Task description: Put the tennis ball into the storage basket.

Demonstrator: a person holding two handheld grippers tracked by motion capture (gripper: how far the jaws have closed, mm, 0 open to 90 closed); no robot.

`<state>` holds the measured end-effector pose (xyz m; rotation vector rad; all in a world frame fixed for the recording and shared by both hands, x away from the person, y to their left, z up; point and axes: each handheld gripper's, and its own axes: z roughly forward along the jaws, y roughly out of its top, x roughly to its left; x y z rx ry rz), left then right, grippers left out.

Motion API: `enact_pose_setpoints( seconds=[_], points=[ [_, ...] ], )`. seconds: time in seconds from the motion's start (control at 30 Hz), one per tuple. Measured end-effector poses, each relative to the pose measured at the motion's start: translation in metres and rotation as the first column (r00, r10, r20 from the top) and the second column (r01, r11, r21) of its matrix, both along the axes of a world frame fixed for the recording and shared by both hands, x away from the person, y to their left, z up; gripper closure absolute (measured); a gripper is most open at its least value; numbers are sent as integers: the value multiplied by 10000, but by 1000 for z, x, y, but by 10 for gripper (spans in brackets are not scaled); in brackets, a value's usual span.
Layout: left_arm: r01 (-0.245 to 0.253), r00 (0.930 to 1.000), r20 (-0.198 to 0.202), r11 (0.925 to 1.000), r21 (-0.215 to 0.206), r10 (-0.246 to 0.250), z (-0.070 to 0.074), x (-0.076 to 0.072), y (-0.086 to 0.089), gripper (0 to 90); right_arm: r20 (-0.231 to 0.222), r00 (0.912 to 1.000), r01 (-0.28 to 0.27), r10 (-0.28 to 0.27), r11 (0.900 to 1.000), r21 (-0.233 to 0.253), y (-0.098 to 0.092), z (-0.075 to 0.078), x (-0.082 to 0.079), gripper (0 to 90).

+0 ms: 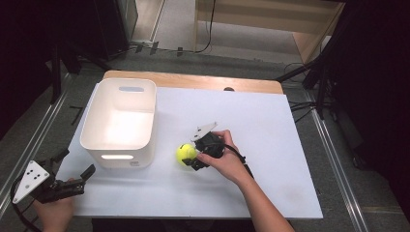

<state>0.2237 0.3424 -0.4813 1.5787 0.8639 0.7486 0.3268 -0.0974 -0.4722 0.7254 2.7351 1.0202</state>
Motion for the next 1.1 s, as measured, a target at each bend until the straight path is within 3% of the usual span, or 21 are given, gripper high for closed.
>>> enact_pose_setpoints(
  seconds=[0.17,0.7,0.9,1.1],
  points=[
    [18,10000,5,10000,-7,-18,0,0,0,0,-83,10000,-37,38,10000,48,2,0,1,146],
    [20,10000,7,10000,-71,-20,0,0,1,0,-320,9995,-13,-6,9983,-591,19,-12,3,146],
    [40,10000,7,10000,-30,-40,0,0,1,0,-444,9989,120,-148,9979,-639,24,-16,3,226],
    [32,10000,4,10000,-7,-32,0,0,1,0,-477,9987,165,-196,9977,-651,24,-16,4,231]
  ],
)
